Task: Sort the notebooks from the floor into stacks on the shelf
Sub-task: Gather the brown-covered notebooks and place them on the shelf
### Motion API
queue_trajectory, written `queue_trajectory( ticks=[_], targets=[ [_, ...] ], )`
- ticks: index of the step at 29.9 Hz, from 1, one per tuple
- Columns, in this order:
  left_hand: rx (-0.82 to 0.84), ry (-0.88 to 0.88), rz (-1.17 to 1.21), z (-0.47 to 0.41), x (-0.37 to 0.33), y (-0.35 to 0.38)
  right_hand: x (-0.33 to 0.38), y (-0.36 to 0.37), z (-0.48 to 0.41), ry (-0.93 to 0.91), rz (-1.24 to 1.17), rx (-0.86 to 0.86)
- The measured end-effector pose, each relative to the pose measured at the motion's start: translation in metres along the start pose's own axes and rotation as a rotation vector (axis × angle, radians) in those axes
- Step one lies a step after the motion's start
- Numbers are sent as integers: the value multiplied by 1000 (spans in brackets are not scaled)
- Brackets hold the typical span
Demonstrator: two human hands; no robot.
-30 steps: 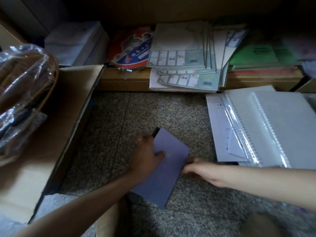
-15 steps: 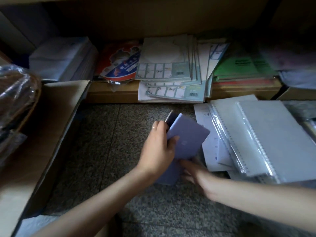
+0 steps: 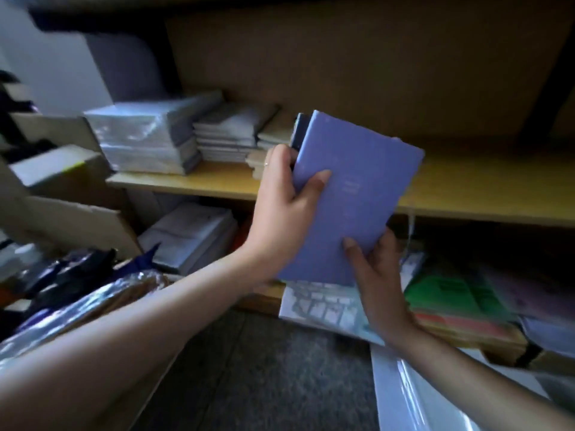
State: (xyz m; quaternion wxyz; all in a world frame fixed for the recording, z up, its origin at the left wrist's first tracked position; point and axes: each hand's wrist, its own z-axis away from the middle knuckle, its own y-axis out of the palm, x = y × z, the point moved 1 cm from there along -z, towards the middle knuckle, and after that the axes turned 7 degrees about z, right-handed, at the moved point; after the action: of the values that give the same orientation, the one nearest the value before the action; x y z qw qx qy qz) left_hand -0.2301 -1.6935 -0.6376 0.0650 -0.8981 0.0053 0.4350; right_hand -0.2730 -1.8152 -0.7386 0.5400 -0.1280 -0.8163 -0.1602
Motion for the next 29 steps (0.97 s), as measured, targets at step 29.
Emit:
queue_trajectory(
  ticks=[29],
  targets=[
    [-162, -619, 105, -117, 67, -38, 32, 77, -158, 245, 162, -31]
  ],
)
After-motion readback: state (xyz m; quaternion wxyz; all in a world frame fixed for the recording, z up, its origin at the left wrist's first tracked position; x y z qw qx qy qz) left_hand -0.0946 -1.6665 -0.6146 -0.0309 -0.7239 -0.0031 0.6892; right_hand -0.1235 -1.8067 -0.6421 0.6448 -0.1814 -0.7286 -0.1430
